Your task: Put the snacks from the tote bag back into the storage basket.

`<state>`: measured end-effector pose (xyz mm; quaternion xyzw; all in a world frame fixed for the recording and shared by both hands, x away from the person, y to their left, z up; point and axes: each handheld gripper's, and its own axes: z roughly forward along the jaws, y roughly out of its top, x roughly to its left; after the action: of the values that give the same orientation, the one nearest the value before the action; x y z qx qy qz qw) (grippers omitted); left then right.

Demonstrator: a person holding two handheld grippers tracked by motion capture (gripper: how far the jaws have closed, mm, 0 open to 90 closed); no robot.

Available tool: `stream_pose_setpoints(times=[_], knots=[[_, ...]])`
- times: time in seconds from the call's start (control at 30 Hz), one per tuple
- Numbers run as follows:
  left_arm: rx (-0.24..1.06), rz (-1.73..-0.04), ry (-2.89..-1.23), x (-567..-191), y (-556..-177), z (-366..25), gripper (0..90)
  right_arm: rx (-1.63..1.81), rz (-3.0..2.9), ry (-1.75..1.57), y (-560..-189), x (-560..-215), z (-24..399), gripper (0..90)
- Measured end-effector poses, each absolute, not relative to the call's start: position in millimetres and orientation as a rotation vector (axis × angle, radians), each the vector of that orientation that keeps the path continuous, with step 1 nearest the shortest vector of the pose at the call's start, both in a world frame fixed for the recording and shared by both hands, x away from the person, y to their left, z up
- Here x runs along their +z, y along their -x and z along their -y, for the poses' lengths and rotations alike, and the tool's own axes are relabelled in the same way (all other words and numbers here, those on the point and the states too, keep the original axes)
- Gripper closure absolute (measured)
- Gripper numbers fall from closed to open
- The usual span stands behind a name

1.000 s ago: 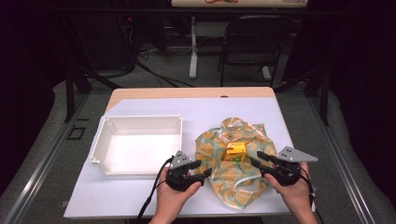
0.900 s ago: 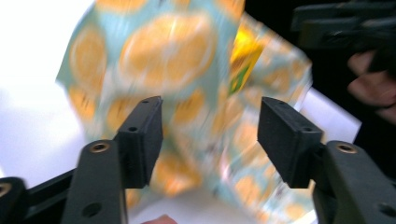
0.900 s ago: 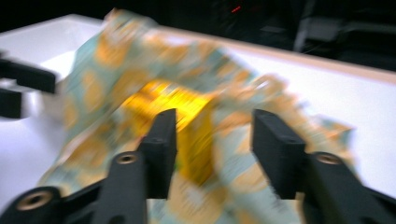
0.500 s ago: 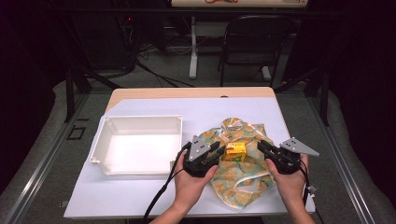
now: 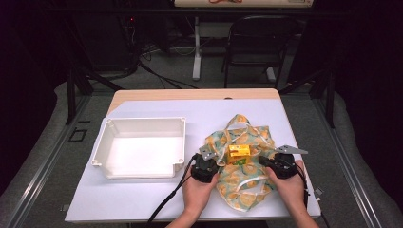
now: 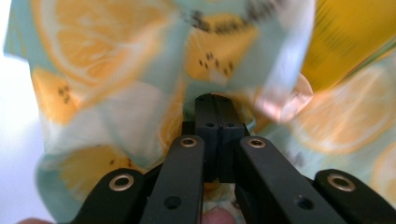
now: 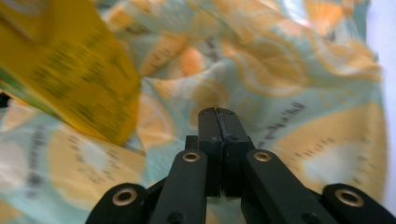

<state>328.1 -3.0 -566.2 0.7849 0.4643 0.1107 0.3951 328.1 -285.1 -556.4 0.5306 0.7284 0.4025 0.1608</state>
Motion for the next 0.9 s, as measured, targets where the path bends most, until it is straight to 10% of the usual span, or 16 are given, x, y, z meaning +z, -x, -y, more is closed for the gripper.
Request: stream_pose_setpoints(times=[0.7,0.9], knots=[[0.230,-1.056,-1.917,-530.9,-320.5,-21.1,68.1,1.335,-1.954,-1.409,-298.1,-524.9,290.7,70.9],[0.260,-1.032,-1.896,-519.2,-315.9,-32.7,72.5,1.397,-1.891,-1.329,-283.4,-506.1,271.7,47.0]])
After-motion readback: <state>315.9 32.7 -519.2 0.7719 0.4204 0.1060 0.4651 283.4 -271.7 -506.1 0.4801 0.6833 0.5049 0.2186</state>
